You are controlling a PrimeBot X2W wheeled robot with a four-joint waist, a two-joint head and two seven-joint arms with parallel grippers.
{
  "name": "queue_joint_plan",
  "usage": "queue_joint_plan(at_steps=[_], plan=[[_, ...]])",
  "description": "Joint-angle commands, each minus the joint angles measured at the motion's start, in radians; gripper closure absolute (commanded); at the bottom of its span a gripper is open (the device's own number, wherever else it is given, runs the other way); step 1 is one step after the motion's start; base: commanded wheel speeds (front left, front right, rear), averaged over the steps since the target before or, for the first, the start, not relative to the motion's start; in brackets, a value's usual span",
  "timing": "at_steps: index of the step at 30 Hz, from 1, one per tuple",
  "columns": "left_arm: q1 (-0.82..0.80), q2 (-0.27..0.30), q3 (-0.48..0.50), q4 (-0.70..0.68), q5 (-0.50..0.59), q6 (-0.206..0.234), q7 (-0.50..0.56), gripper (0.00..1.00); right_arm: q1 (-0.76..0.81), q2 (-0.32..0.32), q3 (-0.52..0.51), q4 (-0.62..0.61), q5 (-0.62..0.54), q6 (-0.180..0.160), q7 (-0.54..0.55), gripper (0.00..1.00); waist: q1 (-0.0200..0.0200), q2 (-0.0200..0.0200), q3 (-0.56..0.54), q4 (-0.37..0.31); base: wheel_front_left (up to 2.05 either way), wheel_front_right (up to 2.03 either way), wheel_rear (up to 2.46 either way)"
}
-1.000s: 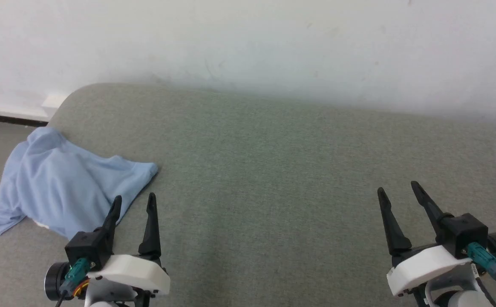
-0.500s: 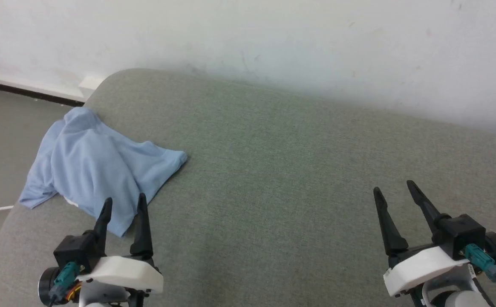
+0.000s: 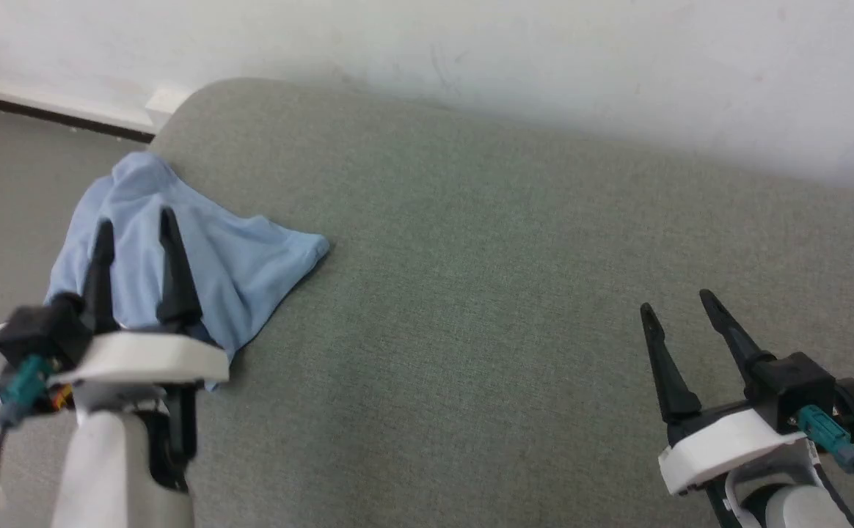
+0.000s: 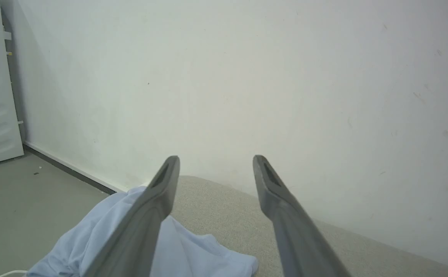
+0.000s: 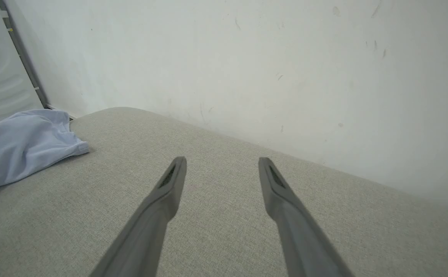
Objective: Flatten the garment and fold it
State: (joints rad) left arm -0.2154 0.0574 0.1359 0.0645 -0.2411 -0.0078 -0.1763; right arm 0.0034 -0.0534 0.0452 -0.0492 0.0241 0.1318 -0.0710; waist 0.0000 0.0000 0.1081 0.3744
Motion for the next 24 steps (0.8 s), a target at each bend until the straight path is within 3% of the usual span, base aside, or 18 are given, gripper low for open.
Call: queue_joint_plan(at_steps=[1, 8, 11, 12, 13, 19, 24], plan=[[-0.064, 0.021, 0.016, 0.024, -0.008, -0.006, -0.010, 0.00, -0.024, 0.002, 0.007, -0.012, -0.012, -0.001, 0.004, 0.00, 0.0000, 0.0000, 0.048, -0.005, 0.00, 0.00, 0.00], [-0.268, 0.158, 0.025, 0.182, -0.017, -0.031, 0.099, 0.00, -0.071, -0.010, 0.027, -0.031, -0.023, -0.001, 0.018, 0.00, 0.0000, 0.0000, 0.148, -0.041, 0.00, 0.00, 0.00], [-0.308, 0.200, 0.010, 0.258, -0.020, -0.048, 0.174, 0.00, -0.081, -0.018, 0.031, -0.031, -0.022, -0.001, 0.018, 0.00, 0.0000, 0.0000, 0.172, -0.051, 0.00, 0.00, 0.00], [-0.343, 0.233, -0.003, 0.333, -0.033, -0.064, 0.253, 0.00, -0.089, -0.023, 0.036, -0.028, -0.019, -0.001, 0.018, 0.00, 0.0000, 0.0000, 0.193, -0.059, 0.00, 0.00, 0.00], [-0.343, 0.233, -0.003, 0.333, -0.033, -0.064, 0.253, 0.00, -0.089, -0.023, 0.036, -0.028, -0.019, -0.001, 0.018, 0.00, 0.0000, 0.0000, 0.193, -0.059, 0.00, 0.00, 0.00], [-0.397, 0.309, -0.022, 0.530, -0.088, -0.090, 0.485, 0.00, -0.113, -0.033, 0.062, -0.018, -0.008, -0.001, 0.010, 0.00, 0.0000, 0.0000, 0.237, -0.081, 0.00, 0.00, 0.00], [-0.404, 0.336, -0.032, 0.652, -0.136, -0.100, 0.642, 0.00, -0.129, -0.037, 0.071, -0.011, -0.002, -0.001, 0.003, 0.00, 0.0000, 0.0000, 0.260, -0.086, 0.00, 0.00, 0.00]])
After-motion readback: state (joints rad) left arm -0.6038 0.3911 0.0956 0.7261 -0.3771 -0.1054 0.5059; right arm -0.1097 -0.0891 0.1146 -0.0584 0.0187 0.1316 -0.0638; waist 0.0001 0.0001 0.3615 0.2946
